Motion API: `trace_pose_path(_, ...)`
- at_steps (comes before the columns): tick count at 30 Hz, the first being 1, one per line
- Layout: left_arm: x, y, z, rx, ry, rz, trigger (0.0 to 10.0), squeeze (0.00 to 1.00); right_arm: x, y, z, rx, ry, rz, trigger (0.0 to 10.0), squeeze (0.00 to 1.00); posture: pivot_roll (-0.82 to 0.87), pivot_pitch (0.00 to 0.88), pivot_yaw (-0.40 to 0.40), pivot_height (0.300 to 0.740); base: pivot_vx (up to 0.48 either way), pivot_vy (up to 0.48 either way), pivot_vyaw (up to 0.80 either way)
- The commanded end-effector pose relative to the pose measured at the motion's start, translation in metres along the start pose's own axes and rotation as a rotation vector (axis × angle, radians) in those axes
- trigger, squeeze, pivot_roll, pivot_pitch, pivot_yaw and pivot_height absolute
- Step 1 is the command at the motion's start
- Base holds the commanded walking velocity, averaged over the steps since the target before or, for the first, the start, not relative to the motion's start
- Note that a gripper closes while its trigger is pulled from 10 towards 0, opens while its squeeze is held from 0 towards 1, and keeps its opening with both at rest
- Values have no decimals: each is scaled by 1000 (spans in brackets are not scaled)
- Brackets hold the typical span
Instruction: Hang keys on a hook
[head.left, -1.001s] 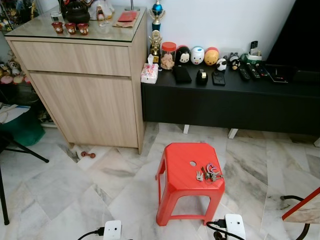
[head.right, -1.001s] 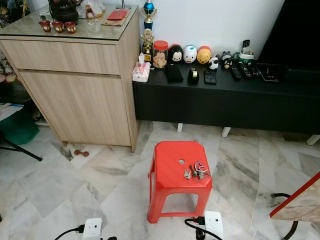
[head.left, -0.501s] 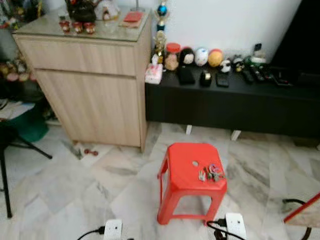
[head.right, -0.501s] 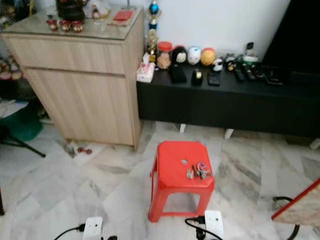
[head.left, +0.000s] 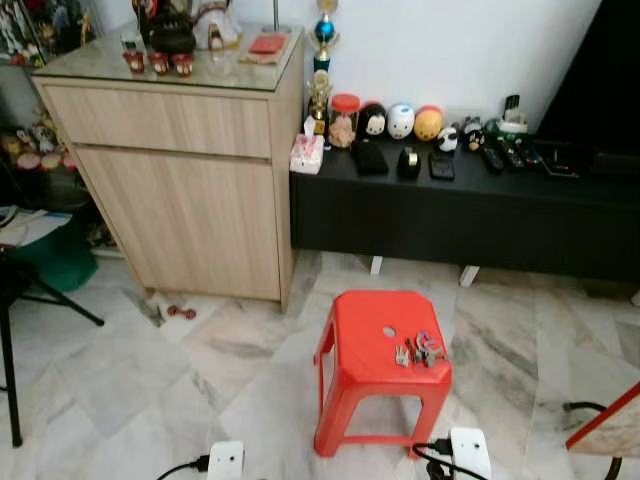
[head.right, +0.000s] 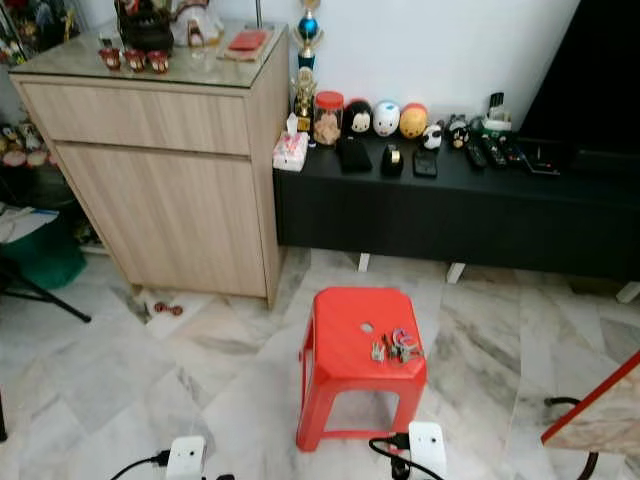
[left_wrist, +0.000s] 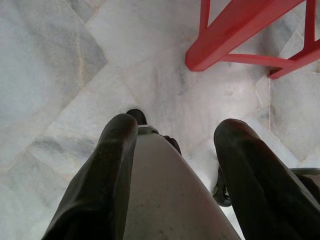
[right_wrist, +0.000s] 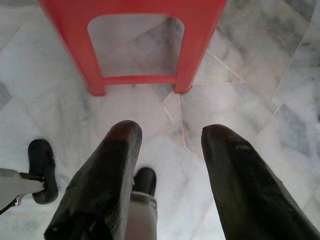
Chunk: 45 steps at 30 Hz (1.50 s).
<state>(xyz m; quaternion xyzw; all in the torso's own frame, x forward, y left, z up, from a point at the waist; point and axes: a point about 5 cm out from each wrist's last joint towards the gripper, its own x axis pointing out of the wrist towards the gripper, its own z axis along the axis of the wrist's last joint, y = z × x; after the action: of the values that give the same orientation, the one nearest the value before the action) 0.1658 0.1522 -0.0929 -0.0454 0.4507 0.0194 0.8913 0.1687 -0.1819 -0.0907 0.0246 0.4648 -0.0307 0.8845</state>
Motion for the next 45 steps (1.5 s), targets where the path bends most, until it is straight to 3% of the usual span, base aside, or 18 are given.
trace_pose_path(1, -1, -1, -8, -6, 32, -4, 10000, 0, 0, -2, 2, -16, -9, -5, 10000, 0, 39, 0, -79, 740, 0, 0, 575)
trace_pose_path(22, -1, -1, -8, -8, 31, -4, 10000, 0, 0, -2, 3, -1, -22, -12, 10000, 0, 38, 0, -79, 740, 0, 0, 81)
trace_pose_path(36, -1, -1, -8, -7, 32, -5, 10000, 0, 0, -2, 3, 8, -25, -6, 10000, 0, 38, 0, -79, 740, 224, 0, 540)
trace_pose_path(45, -1, -1, -8, -6, 32, -6, 10000, 0, 0, -2, 3, 44, -36, -22, 10000, 0, 38, 0, -79, 740, 240, 0, 0)
